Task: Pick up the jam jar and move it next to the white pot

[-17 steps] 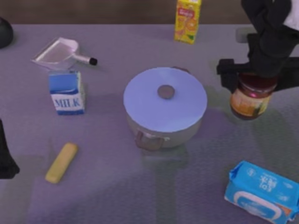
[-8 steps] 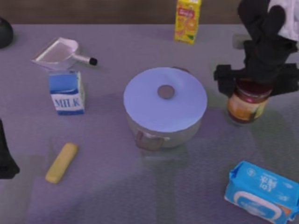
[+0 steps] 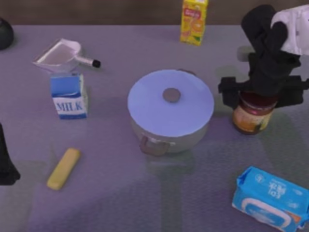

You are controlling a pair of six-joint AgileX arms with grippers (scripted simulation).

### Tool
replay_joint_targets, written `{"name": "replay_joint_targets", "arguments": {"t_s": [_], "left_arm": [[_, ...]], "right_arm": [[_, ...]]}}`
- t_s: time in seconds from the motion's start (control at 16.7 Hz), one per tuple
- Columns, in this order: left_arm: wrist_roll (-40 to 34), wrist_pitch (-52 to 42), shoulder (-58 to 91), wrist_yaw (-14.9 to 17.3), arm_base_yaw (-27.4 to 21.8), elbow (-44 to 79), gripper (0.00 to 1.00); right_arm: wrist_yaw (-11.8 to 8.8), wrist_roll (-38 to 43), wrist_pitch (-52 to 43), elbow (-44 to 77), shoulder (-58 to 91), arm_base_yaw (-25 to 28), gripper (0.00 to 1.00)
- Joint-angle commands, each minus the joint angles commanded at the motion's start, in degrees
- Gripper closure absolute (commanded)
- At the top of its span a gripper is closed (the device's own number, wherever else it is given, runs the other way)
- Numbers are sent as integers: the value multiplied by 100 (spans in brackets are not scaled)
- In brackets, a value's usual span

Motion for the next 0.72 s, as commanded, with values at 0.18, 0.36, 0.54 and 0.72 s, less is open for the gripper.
{"name": "replay_joint_targets", "arguments": {"t_s": [0.18, 0.36, 0.54, 0.72], "left_arm": [[0, 0, 0, 0, 0, 0, 0], [0, 0, 0, 0, 0, 0, 0], [0, 0, 0, 0, 0, 0, 0], [0, 0, 0, 0, 0, 0, 0]], "right_arm": [[0, 0, 0, 0, 0, 0, 70], [0, 0, 0, 0, 0, 0, 47], [0, 0, 0, 0, 0, 0, 25], [0, 0, 0, 0, 0, 0, 2]]}}
